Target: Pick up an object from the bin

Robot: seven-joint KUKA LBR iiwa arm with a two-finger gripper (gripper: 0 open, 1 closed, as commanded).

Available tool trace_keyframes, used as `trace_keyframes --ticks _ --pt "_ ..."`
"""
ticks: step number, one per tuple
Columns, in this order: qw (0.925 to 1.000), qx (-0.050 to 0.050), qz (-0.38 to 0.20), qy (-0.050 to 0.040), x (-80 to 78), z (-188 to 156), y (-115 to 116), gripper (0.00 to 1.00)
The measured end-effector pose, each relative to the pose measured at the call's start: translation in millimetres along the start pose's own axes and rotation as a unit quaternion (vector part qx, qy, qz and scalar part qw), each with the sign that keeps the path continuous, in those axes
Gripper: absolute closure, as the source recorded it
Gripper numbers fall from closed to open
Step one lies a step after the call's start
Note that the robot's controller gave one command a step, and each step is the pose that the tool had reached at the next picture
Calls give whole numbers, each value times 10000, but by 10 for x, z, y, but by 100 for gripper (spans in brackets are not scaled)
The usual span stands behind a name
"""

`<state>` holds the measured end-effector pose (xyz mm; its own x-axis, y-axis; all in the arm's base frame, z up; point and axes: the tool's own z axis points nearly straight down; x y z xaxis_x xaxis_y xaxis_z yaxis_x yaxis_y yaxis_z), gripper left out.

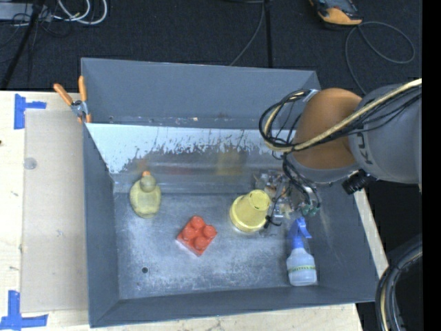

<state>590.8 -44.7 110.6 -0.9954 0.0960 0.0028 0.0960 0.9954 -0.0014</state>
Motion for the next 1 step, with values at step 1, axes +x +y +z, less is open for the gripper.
trace_keyframes --ticks 1 --pt "9990 -8 -446 10 -38 323 234 100"
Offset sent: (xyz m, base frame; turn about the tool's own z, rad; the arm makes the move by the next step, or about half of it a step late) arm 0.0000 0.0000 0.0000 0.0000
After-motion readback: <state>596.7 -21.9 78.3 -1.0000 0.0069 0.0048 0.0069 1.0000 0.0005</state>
